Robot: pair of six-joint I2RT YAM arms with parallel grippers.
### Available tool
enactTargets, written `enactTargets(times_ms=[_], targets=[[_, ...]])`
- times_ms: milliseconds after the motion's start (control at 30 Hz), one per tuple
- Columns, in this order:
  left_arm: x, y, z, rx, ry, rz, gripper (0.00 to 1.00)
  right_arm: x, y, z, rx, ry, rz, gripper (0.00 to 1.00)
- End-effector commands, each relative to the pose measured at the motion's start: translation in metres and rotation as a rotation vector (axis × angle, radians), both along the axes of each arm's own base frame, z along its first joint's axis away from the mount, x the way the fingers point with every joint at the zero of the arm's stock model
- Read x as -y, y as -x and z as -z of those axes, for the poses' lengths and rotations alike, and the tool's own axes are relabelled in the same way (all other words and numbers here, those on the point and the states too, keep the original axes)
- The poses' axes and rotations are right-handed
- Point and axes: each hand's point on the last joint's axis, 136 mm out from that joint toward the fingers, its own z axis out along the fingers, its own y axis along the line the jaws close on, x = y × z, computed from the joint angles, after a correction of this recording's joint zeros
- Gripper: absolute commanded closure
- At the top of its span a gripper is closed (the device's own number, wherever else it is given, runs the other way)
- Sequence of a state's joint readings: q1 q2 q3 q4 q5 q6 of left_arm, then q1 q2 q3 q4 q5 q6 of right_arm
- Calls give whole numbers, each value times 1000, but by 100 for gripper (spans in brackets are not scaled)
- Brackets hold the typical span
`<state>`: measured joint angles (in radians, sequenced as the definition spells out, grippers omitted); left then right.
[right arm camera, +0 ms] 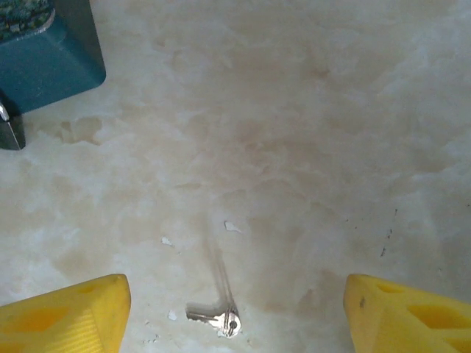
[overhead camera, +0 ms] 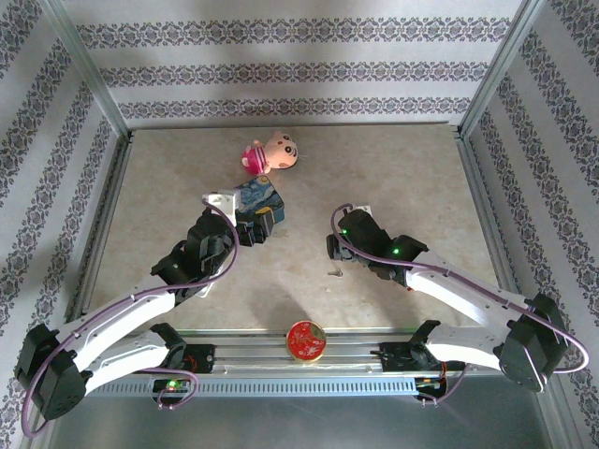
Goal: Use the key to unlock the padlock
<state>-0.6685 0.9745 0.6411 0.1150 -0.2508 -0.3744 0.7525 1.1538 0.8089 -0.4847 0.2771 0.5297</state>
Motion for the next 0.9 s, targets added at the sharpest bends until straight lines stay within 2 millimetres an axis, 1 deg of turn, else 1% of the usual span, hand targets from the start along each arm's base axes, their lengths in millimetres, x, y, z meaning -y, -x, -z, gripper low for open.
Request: enactTargets(times_ms=[0,67,167,233,333,500,600,867], targets=[[-1,-1,-11,3,11,-25,1,-2,14,17,-85,1,-13,27],[-1,-2,-5,-14,-12,-28,1,-4,19,23,-120,4,-26,28],[1,-4,5,-37,-47,-22,1,-1,26,37,-180,19,-9,30],[2,-6,12,-49,-60,-24,1,3,29,47,-220,27,15,33],[2,-9,24,-57,-54,-38,1,8,33,64,-287,25,49,43],[6,-11,39,-63,-30,-34,1,10,35,91,-397,7,70,52],[10,-13,45,-84,-36,-22,1,6,36,101,-442,-1,61,54],[15,-18,53,-107,-29,-14,1,-10,31,118,-498,-20,37,62]])
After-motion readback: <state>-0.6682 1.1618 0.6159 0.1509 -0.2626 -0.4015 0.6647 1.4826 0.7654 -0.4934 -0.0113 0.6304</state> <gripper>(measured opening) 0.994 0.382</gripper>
